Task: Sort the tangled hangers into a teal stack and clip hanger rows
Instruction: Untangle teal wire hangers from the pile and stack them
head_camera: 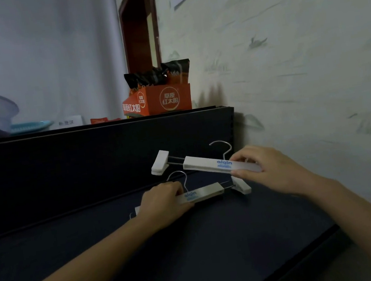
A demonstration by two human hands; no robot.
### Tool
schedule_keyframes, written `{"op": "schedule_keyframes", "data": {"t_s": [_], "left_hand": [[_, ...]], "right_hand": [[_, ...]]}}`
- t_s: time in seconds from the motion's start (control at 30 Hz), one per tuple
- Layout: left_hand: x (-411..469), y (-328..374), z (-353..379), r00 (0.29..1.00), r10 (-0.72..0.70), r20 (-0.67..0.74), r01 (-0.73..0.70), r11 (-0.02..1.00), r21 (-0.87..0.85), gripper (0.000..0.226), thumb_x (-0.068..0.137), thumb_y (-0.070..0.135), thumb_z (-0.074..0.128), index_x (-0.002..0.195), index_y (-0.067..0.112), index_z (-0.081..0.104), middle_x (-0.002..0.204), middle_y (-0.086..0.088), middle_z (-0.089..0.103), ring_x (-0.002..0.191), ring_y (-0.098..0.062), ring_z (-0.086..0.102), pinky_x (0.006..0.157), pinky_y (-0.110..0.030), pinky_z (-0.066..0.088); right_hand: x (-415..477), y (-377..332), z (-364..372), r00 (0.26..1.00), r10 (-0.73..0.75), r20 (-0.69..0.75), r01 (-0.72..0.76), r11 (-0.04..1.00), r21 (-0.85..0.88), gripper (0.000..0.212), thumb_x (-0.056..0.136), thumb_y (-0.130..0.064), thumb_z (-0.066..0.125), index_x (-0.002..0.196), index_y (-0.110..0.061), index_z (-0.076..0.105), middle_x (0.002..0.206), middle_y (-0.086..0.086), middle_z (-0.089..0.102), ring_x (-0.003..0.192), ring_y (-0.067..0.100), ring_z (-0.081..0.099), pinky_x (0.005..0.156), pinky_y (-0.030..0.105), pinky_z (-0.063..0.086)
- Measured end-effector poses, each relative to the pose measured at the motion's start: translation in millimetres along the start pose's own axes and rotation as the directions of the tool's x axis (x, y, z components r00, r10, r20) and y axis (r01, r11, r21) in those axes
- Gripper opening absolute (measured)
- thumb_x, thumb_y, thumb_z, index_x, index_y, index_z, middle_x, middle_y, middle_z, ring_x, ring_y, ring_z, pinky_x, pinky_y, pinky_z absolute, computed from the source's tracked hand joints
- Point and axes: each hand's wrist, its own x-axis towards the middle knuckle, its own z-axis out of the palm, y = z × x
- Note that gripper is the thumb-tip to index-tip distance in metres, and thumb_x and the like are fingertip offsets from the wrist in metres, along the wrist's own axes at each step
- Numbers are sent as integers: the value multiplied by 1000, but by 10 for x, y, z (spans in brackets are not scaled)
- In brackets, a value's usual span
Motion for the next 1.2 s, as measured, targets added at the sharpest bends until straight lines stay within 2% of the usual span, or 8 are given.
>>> {"op": "schedule_keyframes", "data": {"t_s": [0.1, 0.2, 0.3, 0.6, 0.73, 0.93, 1.03, 1.2], "left_hand": [[1, 8, -26, 1000, -12, 6, 12, 998, 69, 38, 80, 56, 56, 100, 23, 60, 101, 7, 60, 88, -11, 56, 75, -29, 48], [-130, -39, -161, 999, -41, -7, 42, 979, 201, 59, 81, 65, 44, 120, 23, 54, 119, 4, 57, 104, -13, 54, 86, -27, 42], [-393, -205, -346, 988, -135, -69, 147, 963, 226, 57, 88, 58, 36, 132, 22, 45, 129, 1, 51, 114, -15, 49, 91, -27, 40], [-928, -697, -703, 911, -404, -86, 411, 865, 288, 31, 91, 47, 43, 109, 27, 58, 108, 10, 57, 94, -10, 56, 75, -26, 47], [-1005, -730, -692, 900, -427, -89, 434, 856, 281, 29, 90, 47, 45, 106, 27, 60, 101, 11, 58, 92, -11, 57, 77, -29, 50], [-1058, -724, -683, 902, -421, -99, 431, 858, 279, 29, 90, 47, 46, 105, 27, 60, 102, 9, 61, 90, -11, 59, 75, -28, 50], [-1152, -750, -754, 897, -429, -110, 441, 845, 302, 31, 90, 48, 45, 106, 26, 60, 103, 9, 61, 90, -11, 59, 78, -31, 52], [-1452, -844, -947, 880, -442, -171, 474, 830, 293, 28, 91, 45, 44, 104, 26, 60, 100, 9, 62, 87, -10, 58, 72, -27, 50]], "right_hand": [[106, 100, 72, 998, -50, 38, 49, 998, 29, 29, 88, -40, 56, 113, -27, 58, 107, -11, 56, 93, 6, 53, 83, 28, 46], [212, 145, 158, 992, -103, 67, 99, 993, 63, 29, 88, -40, 56, 113, -26, 58, 105, -12, 54, 93, 5, 52, 83, 26, 44], [344, 146, 265, 983, -151, 106, 142, 986, 91, 31, 88, -41, 55, 114, -26, 57, 104, -12, 53, 94, 4, 51, 84, 25, 43], [542, 101, 695, 929, -290, 229, 252, 951, 179, 27, 88, -38, 56, 113, -28, 55, 103, -14, 49, 96, 3, 50, 86, 23, 41], [553, 119, 760, 933, -276, 232, 241, 956, 168, 27, 89, -39, 54, 114, -28, 54, 103, -14, 50, 95, 1, 49, 83, 20, 39], [582, 7, 679, 922, -261, 288, 251, 965, 69, 37, 87, -46, 54, 121, -31, 50, 110, -16, 46, 104, 4, 46, 89, 27, 44], [626, -139, 619, 937, -270, 223, 262, 963, 62, 43, 86, -46, 56, 123, -27, 49, 112, -16, 45, 105, 4, 47, 90, 28, 45], [685, -617, 589, 928, -351, 127, 339, 934, 108, 35, 87, -39, 57, 119, -27, 53, 108, -15, 48, 97, 3, 51, 86, 26, 48]]}}
